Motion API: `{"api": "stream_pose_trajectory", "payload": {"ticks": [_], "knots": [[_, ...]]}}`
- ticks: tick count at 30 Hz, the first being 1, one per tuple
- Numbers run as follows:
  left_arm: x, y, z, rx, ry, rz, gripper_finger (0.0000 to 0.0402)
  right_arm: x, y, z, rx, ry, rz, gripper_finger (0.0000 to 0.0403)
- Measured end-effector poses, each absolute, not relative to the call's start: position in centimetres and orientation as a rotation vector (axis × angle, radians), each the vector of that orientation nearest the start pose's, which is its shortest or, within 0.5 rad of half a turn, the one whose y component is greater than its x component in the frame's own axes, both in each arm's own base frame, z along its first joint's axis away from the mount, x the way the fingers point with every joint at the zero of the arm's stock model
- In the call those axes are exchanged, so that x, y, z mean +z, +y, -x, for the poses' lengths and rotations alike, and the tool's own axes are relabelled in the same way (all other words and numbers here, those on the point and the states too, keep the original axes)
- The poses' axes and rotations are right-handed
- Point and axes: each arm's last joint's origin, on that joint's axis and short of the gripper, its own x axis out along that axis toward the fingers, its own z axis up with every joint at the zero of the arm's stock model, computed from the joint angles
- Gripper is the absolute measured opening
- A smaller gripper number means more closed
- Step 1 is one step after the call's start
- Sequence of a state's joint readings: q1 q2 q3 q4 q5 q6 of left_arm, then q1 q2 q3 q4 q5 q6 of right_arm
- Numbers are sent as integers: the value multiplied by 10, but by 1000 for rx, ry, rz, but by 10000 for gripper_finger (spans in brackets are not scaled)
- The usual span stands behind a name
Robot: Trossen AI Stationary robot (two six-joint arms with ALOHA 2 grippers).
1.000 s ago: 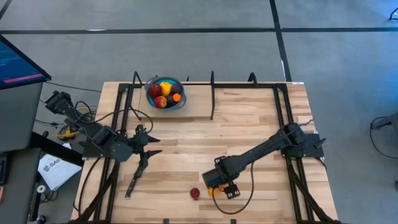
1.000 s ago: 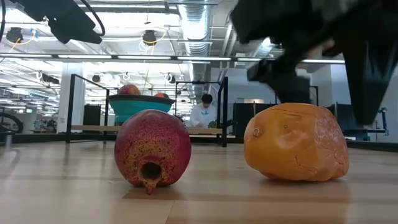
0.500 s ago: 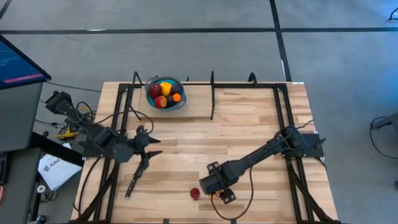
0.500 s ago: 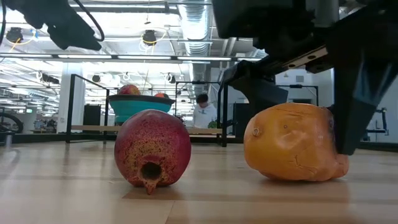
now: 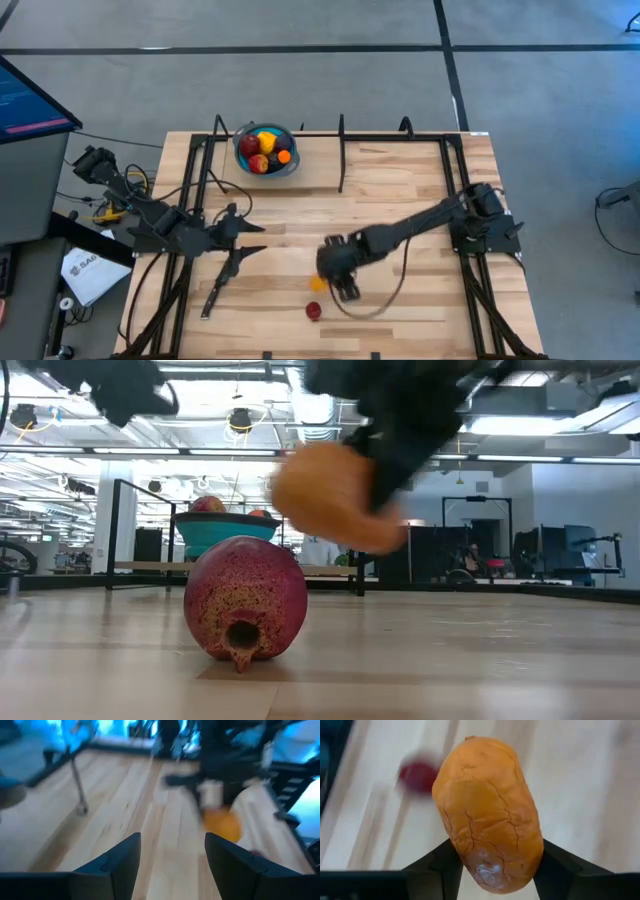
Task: Pick & Place Fruit
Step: Put the yellow mango in the blue strainer bowl on the shelf
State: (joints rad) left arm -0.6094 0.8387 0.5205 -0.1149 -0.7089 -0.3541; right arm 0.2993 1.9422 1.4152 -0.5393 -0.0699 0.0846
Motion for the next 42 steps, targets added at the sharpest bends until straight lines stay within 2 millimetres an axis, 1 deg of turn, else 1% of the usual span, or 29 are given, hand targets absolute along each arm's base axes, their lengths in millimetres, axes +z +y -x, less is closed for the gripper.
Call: {"api": "stream_pose_trajectory", "payload": {"ticks": [3, 5, 8, 9, 10, 12, 14, 16, 20, 24, 27, 30, 34, 38, 42], "knots": [[253, -89, -159, 98, 233, 16, 213, 192, 96, -398, 239, 852, -108, 205], [261, -91, -161, 59, 171, -34, 213, 191, 83, -407, 226, 707, -212, 217], [271, -93, -162, -17, 78, -142, 213, 191, 69, -415, 226, 560, -327, 220], [274, -94, -162, -50, 49, -194, 213, 190, 65, -421, 234, 510, -356, 218], [277, -96, -162, -89, 19, -259, 213, 189, 62, -425, 237, 473, -383, 215], [282, -99, -162, -203, -60, -383, 213, 184, 54, -427, 252, 457, -425, 207], [285, -102, -161, -304, -125, -450, 213, 182, 49, -433, 259, 406, -448, 199], [288, -104, -160, -343, -169, -475, 213, 181, 45, -434, 262, 393, -465, 195], [286, -100, -161, -232, -111, -447, 227, 178, 43, -436, 268, 379, -466, 200], [279, -96, -164, -185, -25, -369, 267, 180, 45, -437, 277, 364, -465, 208], [275, -91, -167, -158, 32, -269, 296, 179, 44, -437, 275, 364, -465, 207], [268, -86, -172, -107, 101, -144, 312, 180, 44, -437, 272, 363, -465, 204], [258, -84, -181, -64, 162, -49, 315, 180, 44, -437, 263, 359, -458, 206], [243, -86, -192, -5, 236, -42, 307, 180, 44, -437, 251, 354, -451, 209], [232, -88, -199, 60, 278, -33, 298, 180, 44, -437, 250, 351, -450, 209]]}}
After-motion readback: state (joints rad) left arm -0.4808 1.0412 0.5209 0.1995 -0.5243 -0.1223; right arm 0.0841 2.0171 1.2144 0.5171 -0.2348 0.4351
